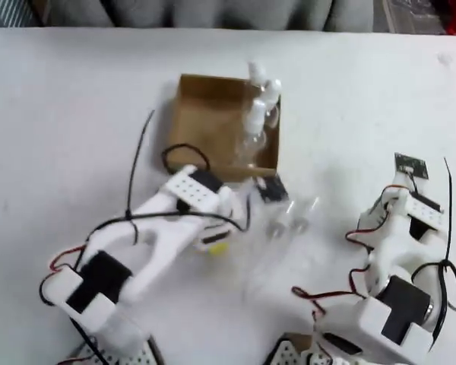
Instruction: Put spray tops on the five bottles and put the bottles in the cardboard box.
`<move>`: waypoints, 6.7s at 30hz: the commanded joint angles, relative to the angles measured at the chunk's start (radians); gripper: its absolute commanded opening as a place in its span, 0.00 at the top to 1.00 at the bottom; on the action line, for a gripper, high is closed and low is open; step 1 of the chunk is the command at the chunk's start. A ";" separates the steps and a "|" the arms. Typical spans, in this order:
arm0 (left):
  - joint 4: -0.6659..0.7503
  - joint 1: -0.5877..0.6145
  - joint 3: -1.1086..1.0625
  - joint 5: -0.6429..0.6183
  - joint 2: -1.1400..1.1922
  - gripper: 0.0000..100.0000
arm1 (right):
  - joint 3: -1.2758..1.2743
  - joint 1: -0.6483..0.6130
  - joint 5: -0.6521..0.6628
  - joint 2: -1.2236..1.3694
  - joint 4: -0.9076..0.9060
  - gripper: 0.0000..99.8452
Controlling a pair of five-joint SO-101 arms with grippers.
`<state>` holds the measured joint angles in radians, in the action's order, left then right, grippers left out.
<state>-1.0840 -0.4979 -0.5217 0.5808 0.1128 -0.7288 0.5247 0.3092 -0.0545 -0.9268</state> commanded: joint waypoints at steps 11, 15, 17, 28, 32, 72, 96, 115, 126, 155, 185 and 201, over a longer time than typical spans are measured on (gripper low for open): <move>-0.006 0.094 0.026 -0.292 -0.105 0.70 | 0.037 -0.022 0.008 0.004 -0.004 0.98; -0.015 0.094 0.021 -0.218 -0.105 0.70 | 0.037 -0.022 0.008 0.004 -0.004 0.98; -0.034 0.096 0.021 -0.184 -0.105 0.70 | 0.037 -0.022 0.008 0.004 -0.004 0.98; -0.041 0.097 0.021 -0.041 -0.107 0.71 | 0.037 -0.021 0.009 0.004 -0.005 0.98; -0.038 0.097 0.021 -0.040 -0.107 0.71 | 0.037 -0.021 0.009 0.004 -0.005 0.98; -0.051 0.067 0.041 -0.166 -0.120 0.98 | 0.037 -0.019 0.005 0.004 -0.005 0.98; 0.256 0.282 -0.269 -0.304 -0.549 0.98 | 0.534 -0.213 -0.184 0.004 -0.550 0.98; 0.285 0.303 -0.275 -0.296 -0.549 0.98 | 0.298 -0.501 -0.446 0.015 -0.229 0.83; 0.285 0.297 -0.278 -0.296 -0.547 0.98 | 0.210 -0.513 -0.479 0.104 -0.068 0.94; 0.351 0.297 -0.485 -0.299 -0.874 0.98 | 0.422 -0.443 -0.290 -0.315 -0.447 0.98; 0.354 0.360 -0.732 -0.394 -1.468 0.98 | 0.425 -1.099 -0.017 -0.737 0.639 0.98; 0.242 0.358 -0.750 -0.476 -1.949 0.98 | 0.252 -1.236 -0.023 -0.858 0.808 0.98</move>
<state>-0.8416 -0.1496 -1.2873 0.1895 -1.7944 -0.4864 -0.7027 0.2954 -0.8815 -0.1488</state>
